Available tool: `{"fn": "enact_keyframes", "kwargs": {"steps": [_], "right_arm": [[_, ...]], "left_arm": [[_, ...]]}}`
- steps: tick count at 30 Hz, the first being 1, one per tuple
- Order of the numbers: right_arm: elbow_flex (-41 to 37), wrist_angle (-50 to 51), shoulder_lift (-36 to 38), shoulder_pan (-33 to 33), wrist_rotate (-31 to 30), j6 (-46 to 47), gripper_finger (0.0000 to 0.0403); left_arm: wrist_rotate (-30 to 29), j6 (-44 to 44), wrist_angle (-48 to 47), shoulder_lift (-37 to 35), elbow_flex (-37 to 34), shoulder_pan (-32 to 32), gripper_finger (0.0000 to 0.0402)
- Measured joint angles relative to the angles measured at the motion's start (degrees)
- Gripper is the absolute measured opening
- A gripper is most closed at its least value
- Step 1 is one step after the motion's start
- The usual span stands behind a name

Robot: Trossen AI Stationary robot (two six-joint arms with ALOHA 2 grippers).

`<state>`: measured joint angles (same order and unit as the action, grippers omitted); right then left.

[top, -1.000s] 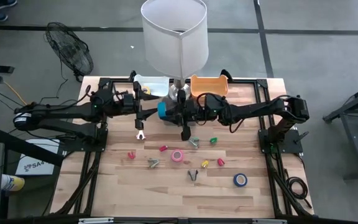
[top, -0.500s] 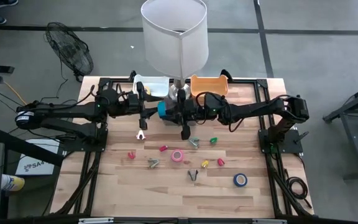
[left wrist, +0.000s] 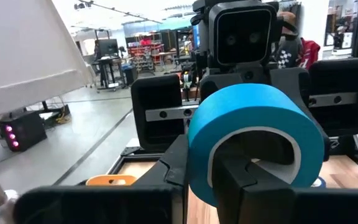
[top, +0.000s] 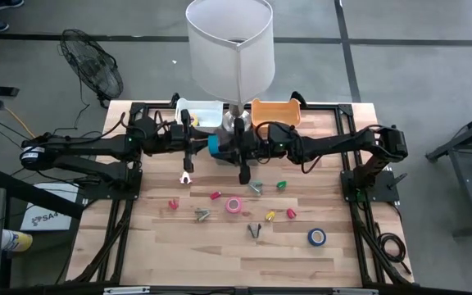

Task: Pick and place Stapler, Stapler remover, tape
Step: Put the light blue tape into the white bin

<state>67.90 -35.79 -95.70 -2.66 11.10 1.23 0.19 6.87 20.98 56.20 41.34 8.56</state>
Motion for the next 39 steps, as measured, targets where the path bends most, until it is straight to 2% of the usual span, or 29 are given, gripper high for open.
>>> {"fn": "enact_keyframes", "kwargs": {"steps": [7,14,20,23,27,29,33,36,39], "right_arm": [[0.0,2.2,1.4,0.0,-1.4,4.7,0.0137],[0.0,12.7,5.7,-0.7,-2.5,6.3,0.0180],[0.0,25.5,11.5,-2.0,-4.0,7.2,0.0184],[0.0,31.8,14.5,-2.7,-5.2,6.1,0.0185],[0.0,39.2,19.4,-2.9,-10.0,6.1,0.0185],[0.0,42.9,21.4,-2.9,-12.6,5.7,0.0186],[0.0,48.0,24.9,-2.9,-18.3,3.6,0.0186],[0.0,50.8,26.8,-3.0,-23.7,2.0,0.0185],[0.0,52.7,27.6,-3.0,-29.7,1.7,0.0184]], "left_arm": [[-3.0,0.4,-0.7,0.0,0.0,0.0,0.0033],[-7.9,0.4,-3.3,-0.1,0.1,0.0,0.0033],[-20.6,-1.8,-11.1,-1.1,0.0,0.2,0.0033],[-28.8,-6.9,-19.0,-1.5,0.0,0.1,0.0033],[-40.3,-16.7,-29.5,-1.6,0.0,0.6,0.0033],[-43.4,-21.2,-33.6,-1.6,0.0,2.2,0.0033],[-44.9,-25.1,-36.8,-0.6,0.0,7.7,0.0033],[-41.1,-25.0,-36.9,0.9,0.0,13.3,0.0033],[-34.5,-24.3,-37.0,3.6,0.0,19.5,0.0033]]}}
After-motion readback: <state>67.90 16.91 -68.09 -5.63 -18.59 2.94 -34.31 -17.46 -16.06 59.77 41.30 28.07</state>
